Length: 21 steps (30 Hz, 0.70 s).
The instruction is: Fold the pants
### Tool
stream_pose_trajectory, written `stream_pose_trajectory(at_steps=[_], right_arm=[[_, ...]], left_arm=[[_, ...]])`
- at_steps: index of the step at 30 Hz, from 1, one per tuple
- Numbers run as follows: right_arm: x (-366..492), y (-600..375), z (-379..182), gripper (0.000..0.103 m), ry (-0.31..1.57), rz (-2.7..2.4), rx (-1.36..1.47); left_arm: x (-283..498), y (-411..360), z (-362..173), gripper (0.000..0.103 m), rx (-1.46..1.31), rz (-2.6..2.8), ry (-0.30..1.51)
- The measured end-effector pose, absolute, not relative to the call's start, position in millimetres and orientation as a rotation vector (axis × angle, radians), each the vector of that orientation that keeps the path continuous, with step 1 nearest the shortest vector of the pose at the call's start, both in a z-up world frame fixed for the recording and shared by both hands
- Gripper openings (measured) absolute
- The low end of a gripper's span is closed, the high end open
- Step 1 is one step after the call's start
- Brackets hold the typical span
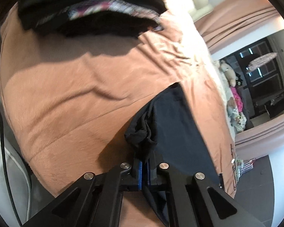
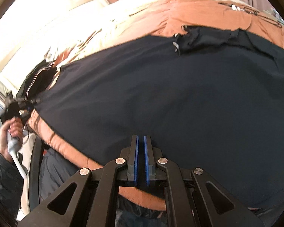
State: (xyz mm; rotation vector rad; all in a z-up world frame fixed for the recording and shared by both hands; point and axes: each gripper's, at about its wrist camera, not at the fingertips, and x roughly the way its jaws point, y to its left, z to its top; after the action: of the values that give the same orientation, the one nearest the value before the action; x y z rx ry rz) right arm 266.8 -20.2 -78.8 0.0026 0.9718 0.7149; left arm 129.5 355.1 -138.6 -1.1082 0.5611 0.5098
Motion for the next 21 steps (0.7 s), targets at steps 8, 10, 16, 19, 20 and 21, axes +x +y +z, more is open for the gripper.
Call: stream_pose_trajectory(at_steps=[8, 10, 16, 19, 20, 21], right_arm=[[254, -23, -78, 0.003, 1.032, 0.757, -0.027], [255, -25, -74, 0.003, 1.025, 0.759, -0.029], [268, -34, -63, 0.003, 0.979, 0.713, -0.012], [278, -33, -66, 0.003, 0.998, 0.688, -0.004], [282, -31, -66, 0.003, 1.004, 0.681, -0.002], [286, -30, -66, 0.003, 1.009, 0.675, 0.001]], left_arm=[[140, 350, -92, 0.002, -1.087, 0.436, 0.488], [144, 348, -83, 0.002, -1.083, 0.425, 0.477], [151, 343, -67, 0.002, -1.071, 0.400, 0.458], [153, 340, -61, 0.002, -1.066, 0.385, 0.449], [155, 340, -58, 0.002, -1.064, 0.380, 0.445], [156, 339, -56, 0.002, -1.062, 0.377, 0.443]])
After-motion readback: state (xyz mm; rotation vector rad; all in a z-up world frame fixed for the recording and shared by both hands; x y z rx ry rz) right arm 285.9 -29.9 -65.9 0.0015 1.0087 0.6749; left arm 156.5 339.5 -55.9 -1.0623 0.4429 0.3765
